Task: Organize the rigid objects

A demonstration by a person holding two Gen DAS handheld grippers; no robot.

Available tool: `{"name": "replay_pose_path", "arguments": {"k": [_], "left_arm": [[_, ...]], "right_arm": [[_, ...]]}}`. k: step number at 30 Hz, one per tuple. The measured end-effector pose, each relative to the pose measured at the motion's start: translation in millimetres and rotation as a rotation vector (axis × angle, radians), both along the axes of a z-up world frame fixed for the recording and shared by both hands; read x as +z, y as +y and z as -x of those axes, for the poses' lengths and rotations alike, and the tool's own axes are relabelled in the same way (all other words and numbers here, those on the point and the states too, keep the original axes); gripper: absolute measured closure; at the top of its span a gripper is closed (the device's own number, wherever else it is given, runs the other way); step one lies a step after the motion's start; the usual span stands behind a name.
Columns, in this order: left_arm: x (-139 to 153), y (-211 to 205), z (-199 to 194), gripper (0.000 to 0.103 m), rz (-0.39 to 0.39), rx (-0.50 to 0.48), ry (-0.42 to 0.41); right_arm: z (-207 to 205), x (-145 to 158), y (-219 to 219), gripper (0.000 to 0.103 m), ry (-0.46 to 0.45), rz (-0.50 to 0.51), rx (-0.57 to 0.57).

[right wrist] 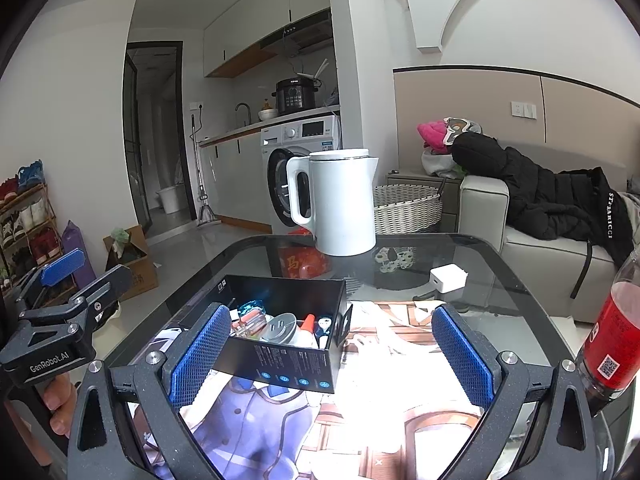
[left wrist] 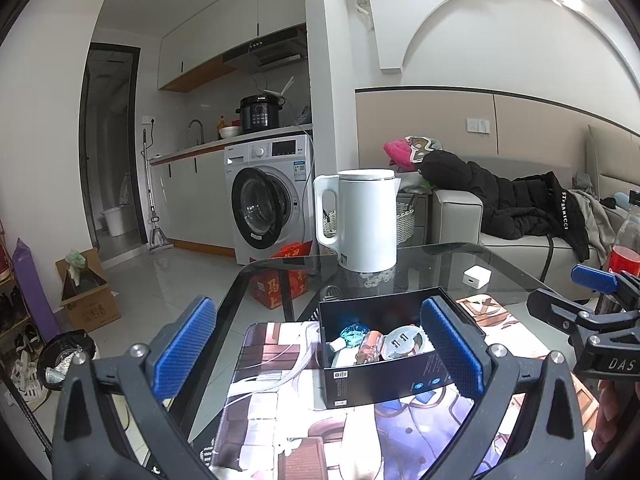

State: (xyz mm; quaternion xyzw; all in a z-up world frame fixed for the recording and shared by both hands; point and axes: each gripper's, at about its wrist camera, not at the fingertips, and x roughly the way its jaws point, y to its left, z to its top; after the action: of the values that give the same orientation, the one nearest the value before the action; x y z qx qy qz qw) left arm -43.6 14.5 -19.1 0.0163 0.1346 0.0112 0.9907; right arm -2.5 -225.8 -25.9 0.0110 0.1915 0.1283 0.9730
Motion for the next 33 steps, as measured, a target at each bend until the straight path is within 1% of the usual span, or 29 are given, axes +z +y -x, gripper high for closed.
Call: {"name": "replay_pose_path", "arguments": {"k": [12, 33], "left_arm": [[3.0, 5.7, -1.0, 0.0, 0.026, 0.013, -0.007], [2.1, 3.2, -3.7, 0.0, 0.01, 0.02, 0.002]], "right_arm": [[-0.3, -0.4, 0.8, 0.001, -0.001, 0.001, 0.0], [-2.1, -4.7, 0.3, 0.001, -0.01, 0.008, 0.009]]}}
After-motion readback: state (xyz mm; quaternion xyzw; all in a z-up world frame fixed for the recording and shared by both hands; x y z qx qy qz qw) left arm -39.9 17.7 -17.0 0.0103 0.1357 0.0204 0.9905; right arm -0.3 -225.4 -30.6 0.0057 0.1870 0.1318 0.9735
